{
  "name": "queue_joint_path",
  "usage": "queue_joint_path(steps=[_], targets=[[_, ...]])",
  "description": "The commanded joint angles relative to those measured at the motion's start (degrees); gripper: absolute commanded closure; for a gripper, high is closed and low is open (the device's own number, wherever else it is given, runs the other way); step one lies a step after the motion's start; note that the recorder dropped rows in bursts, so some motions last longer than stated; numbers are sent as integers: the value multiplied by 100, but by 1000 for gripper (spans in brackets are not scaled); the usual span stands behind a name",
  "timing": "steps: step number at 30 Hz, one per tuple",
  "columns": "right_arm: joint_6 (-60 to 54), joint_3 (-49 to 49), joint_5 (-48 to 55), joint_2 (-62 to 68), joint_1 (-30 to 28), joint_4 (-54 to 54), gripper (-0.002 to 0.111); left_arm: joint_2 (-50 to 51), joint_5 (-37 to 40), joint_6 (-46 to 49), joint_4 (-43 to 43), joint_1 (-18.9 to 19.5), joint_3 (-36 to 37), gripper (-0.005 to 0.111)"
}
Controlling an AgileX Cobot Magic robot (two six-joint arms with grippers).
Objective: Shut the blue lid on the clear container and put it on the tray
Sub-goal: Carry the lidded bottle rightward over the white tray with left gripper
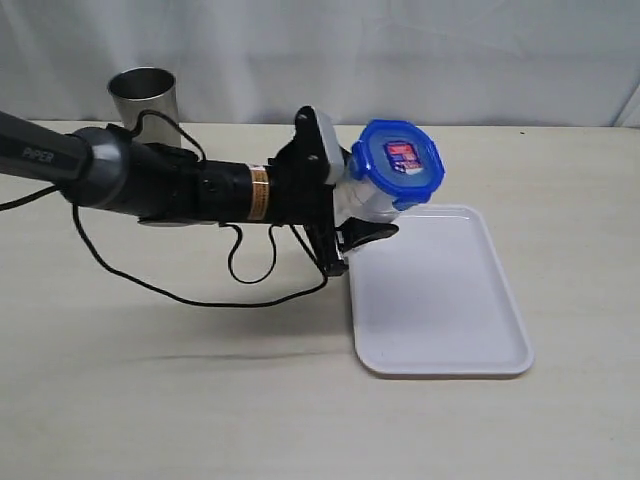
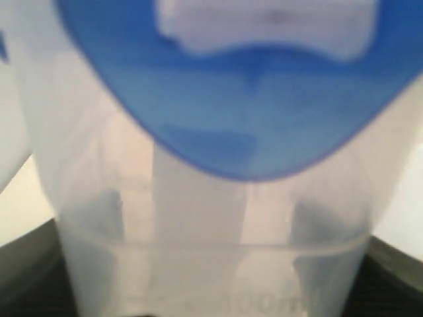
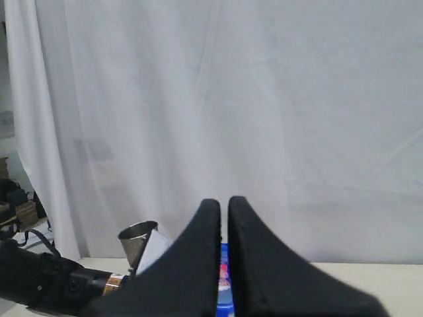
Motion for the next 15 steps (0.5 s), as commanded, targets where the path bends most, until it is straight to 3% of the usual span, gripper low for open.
queue_joint_path(steps=[1, 15], targets=[[92, 106, -77, -170, -26, -8, 104, -63, 1297, 956, -142, -363, -429, 107], [92, 374, -92, -168, -26, -56, 104, -42, 4024, 4612, -142, -1260, -1178, 107]])
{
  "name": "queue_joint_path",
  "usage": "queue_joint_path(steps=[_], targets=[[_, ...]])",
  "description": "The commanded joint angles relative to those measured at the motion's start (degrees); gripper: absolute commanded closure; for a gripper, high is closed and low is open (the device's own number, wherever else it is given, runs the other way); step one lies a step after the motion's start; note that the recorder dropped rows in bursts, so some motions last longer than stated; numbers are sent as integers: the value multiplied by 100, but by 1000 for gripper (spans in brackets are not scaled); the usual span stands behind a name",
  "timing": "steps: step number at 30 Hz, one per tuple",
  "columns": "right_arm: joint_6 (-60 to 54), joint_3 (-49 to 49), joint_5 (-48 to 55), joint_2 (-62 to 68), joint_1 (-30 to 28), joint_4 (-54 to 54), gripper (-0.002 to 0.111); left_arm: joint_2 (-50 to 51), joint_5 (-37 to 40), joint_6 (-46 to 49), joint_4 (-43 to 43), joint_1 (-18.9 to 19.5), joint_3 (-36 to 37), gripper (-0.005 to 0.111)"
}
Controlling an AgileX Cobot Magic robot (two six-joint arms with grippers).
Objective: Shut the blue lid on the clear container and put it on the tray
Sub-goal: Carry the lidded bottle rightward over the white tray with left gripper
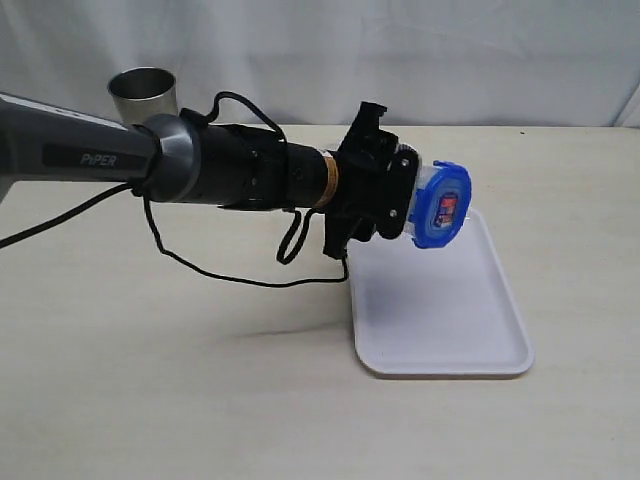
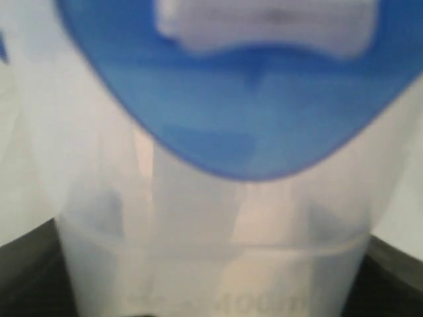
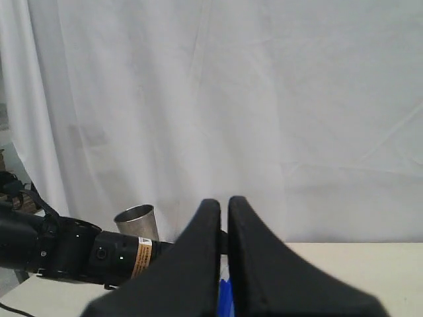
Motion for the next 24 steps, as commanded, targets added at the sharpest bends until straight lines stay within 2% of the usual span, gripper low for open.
queue_joint_path(steps=[1, 6, 10, 13, 24], targets=[[21, 55, -52, -43, -26, -66, 104, -42, 759, 1179, -111, -254, -164, 107], [21, 55, -52, -43, -26, -66, 104, -42, 1453, 1881, 227, -457, -188, 107], [21, 56, -42, -43, -26, -66, 104, -42, 2182, 1928, 933, -588, -188, 107], [21, 56, -42, -43, -26, -66, 104, -42, 2467, 1928, 1087, -648, -188, 107], [21, 56, -31, -43, -26, -66, 104, -42, 2400, 1928, 1088, -656, -188, 107]])
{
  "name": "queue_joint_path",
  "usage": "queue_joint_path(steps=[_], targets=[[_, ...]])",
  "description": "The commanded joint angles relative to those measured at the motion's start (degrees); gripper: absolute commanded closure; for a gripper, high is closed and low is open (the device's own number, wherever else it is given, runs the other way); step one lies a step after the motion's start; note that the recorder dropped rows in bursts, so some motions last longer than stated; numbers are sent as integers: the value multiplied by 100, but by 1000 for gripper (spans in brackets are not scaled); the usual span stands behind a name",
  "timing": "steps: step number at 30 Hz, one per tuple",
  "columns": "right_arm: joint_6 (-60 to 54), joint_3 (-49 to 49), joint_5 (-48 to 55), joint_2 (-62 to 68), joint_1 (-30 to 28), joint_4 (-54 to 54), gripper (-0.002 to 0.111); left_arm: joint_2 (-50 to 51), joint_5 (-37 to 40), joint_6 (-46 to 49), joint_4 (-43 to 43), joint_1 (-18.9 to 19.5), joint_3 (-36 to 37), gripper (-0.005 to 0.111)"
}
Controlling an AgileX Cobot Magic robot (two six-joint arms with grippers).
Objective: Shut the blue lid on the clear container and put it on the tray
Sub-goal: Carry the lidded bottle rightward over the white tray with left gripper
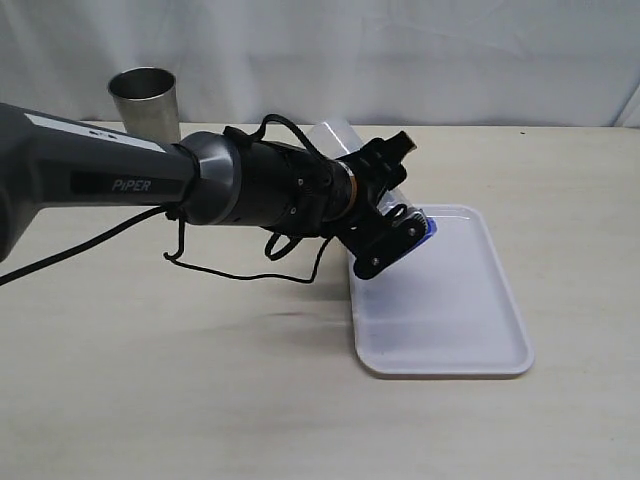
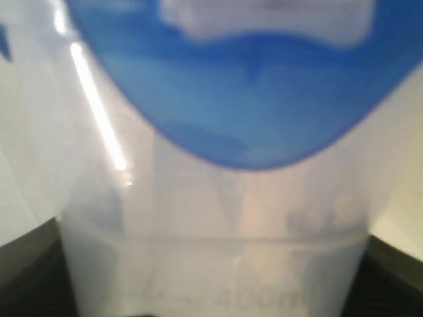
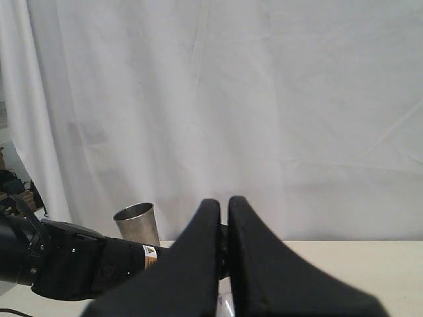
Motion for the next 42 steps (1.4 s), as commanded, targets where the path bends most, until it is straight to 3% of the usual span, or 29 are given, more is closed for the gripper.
queue_joint_path(steps=[1, 7, 14, 19, 24, 26, 29, 37, 42], targets=[[-2, 25, -21, -43, -26, -52, 104, -42, 5, -56, 6, -48, -60, 107], [-2, 25, -21, -43, -26, -52, 104, -42, -202, -408, -12, -48, -60, 107], [-2, 25, -21, -43, -26, -52, 104, -42, -1171, -2345, -12, -48, -60, 107], [-2, 25, -21, -43, -26, -52, 104, -42, -2748, -4483, -40, 106, -60, 107], [-2, 25, -21, -43, -26, -52, 104, 4, -4431, -5657, -304, 424, -60, 107], [-2, 25, -21, -43, -26, -52, 104, 29, -4768, -6080, -590, 517, -60, 107], [-2, 25, -21, -43, -26, -52, 104, 349, -6203, -7003, -1426, 720, -60, 107], [-2, 25, -21, -43, -26, -52, 104, 1264, -7798, -7382, -2567, 750, -60, 107], [-2, 25, -21, -43, -26, -52, 104, 1645, -7870, -7371, -2563, 750, -60, 107]])
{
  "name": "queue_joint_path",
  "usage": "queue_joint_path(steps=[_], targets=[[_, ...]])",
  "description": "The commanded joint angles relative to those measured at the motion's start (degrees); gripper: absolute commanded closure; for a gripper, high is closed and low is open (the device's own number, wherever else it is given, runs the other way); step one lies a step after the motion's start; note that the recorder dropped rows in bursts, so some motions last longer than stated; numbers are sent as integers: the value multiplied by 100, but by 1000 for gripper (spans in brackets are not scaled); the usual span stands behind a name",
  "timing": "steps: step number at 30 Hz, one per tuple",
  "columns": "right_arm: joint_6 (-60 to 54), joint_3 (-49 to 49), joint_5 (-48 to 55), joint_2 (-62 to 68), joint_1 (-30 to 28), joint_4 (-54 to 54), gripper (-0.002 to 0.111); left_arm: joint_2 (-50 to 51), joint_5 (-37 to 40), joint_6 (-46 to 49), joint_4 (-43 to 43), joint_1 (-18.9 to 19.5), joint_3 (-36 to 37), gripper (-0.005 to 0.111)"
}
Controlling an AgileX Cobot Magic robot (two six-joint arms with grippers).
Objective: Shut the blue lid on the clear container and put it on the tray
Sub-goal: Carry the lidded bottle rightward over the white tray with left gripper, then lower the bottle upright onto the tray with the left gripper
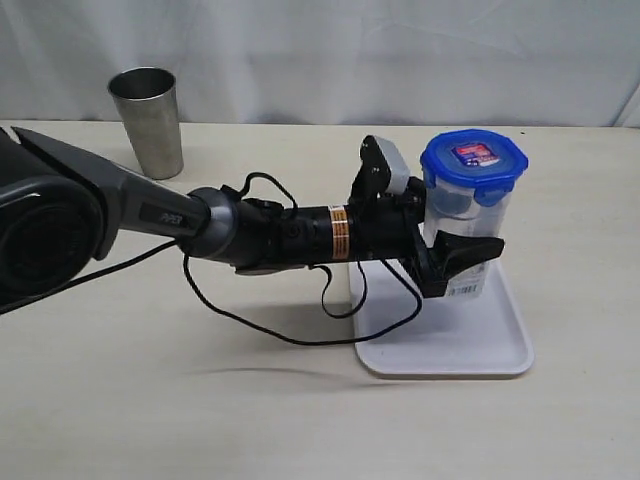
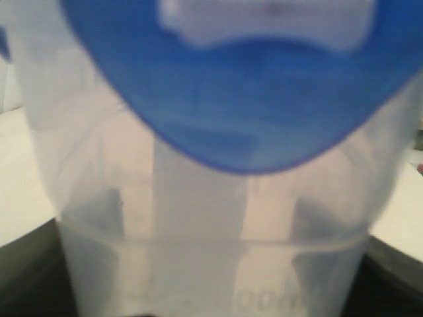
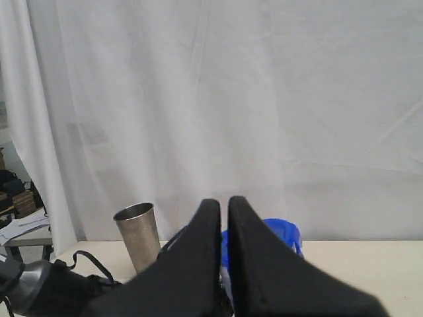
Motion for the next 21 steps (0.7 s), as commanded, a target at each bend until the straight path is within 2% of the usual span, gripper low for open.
queue_joint_path(steps=[1, 15, 18, 21], targets=[[-2, 25, -21, -43, -26, -52, 104, 280, -254, -8, -201, 2, -60, 107], [-2, 25, -7, -43, -26, -52, 104, 337, -34, 277, -191, 2, -60, 106], [-2, 25, -7, -43, -26, -52, 104, 337, 245, 277, -191, 2, -60, 98], [-2, 25, -7, -43, -26, -52, 104, 337, 337, 277, -179, 2, -60, 80]])
